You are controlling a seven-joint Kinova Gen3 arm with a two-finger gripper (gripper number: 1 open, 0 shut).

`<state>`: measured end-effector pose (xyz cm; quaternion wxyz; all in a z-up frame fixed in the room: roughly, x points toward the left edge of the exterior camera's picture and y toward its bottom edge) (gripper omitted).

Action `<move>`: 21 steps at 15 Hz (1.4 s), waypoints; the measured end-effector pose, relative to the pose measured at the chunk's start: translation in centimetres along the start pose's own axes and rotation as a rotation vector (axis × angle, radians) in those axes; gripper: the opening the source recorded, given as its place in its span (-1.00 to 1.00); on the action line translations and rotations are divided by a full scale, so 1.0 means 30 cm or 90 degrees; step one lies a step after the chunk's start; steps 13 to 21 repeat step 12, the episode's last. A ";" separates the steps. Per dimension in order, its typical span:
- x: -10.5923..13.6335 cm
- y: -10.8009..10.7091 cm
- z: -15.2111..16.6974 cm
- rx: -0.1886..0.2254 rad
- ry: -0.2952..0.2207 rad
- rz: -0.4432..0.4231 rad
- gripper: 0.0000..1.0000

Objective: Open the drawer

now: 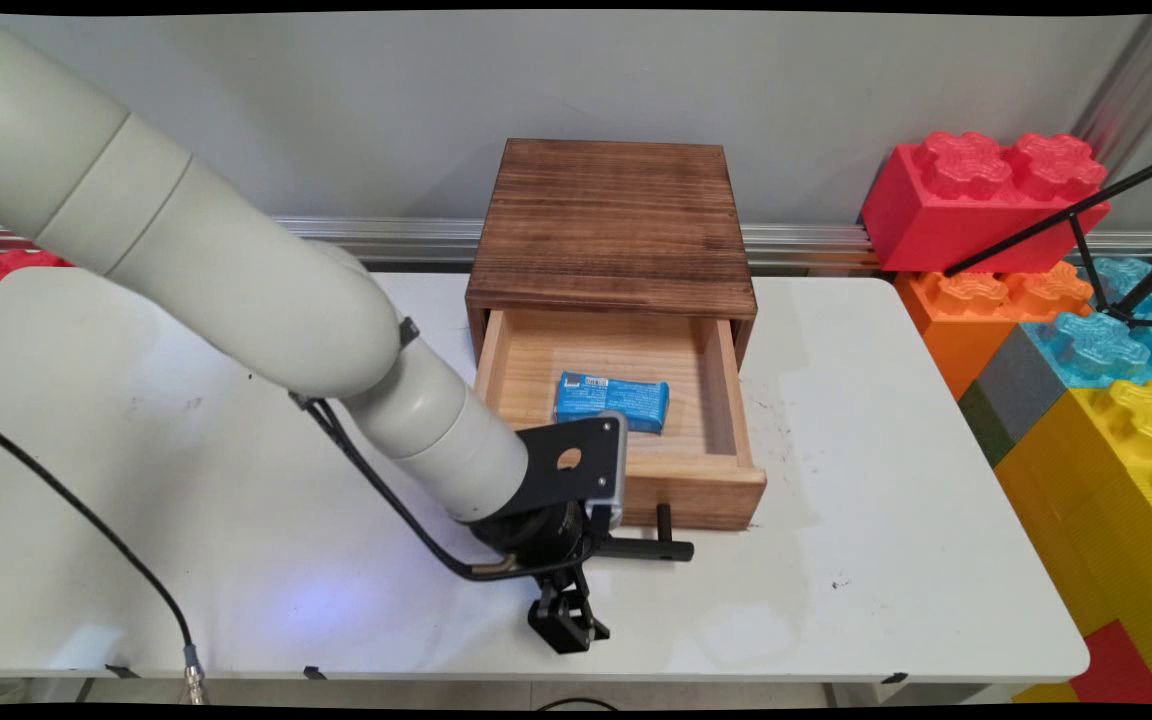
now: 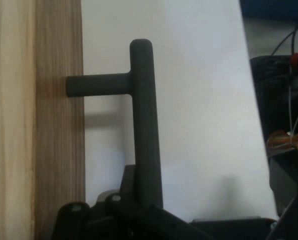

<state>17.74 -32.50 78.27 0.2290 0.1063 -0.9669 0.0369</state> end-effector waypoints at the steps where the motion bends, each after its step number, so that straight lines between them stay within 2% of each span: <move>1: -0.003 0.014 0.000 -0.001 0.002 0.001 1.00; 9: -0.012 0.083 -0.001 0.000 0.016 0.002 1.00; 21: -0.009 0.089 -0.009 0.004 0.023 0.003 1.00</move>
